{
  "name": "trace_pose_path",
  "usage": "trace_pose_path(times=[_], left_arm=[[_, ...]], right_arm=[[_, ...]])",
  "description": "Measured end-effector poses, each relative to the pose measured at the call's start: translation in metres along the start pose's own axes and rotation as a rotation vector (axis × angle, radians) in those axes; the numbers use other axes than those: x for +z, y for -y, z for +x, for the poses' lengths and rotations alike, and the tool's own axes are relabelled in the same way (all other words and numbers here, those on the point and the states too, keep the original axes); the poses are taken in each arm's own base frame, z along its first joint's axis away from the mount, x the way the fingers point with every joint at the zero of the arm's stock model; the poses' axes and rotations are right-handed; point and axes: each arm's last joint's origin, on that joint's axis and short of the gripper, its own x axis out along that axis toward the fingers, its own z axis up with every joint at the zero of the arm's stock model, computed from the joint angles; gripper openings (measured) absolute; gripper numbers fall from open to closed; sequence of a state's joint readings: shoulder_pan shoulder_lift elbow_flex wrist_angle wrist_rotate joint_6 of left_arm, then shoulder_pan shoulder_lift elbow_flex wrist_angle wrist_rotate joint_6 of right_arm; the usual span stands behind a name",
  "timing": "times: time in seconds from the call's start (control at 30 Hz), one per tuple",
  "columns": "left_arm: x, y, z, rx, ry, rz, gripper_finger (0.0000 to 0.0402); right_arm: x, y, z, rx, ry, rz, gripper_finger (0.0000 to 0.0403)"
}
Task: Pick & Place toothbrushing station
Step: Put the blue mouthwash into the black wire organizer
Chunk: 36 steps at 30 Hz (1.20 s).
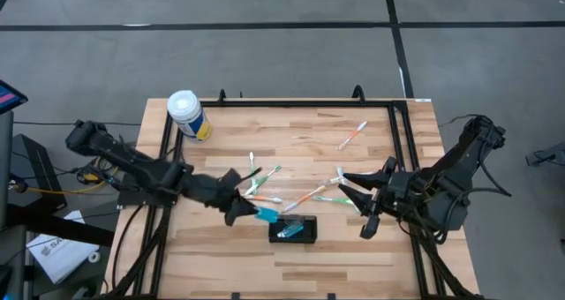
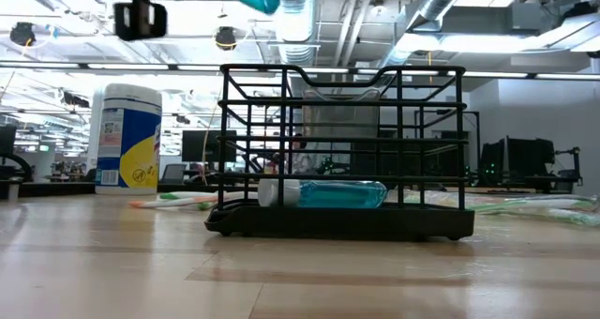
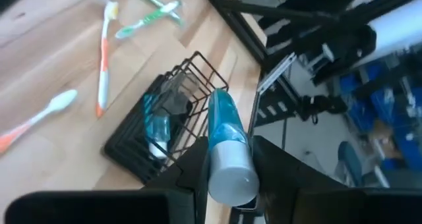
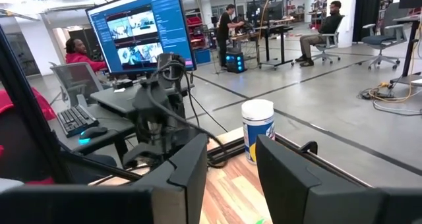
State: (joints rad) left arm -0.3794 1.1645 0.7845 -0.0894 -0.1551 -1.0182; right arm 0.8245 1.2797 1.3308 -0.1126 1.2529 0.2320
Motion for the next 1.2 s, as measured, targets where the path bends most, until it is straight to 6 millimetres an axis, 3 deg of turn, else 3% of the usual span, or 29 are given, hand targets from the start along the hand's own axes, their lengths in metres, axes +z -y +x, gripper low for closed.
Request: trace_pose_path(times=[0.47,0.77,1.2], left_arm=[[0.039,-0.013,0.039,-0.076,-0.168,0.290,0.0083],[0.042,-0.008,0.075,-0.110,-0.325,0.434,0.0083],[0.050,-0.011,0.095,-0.047,-0.394,0.521,0.0083]], right_arm=[[0.002,0.000,0.001,-0.006,0.008,0.023,0.0120],[0.003,0.002,0.007,-0.027,0.014,0.031,0.0120],[0.004,0.003,0.009,-0.027,0.020,0.052,0.0120]])
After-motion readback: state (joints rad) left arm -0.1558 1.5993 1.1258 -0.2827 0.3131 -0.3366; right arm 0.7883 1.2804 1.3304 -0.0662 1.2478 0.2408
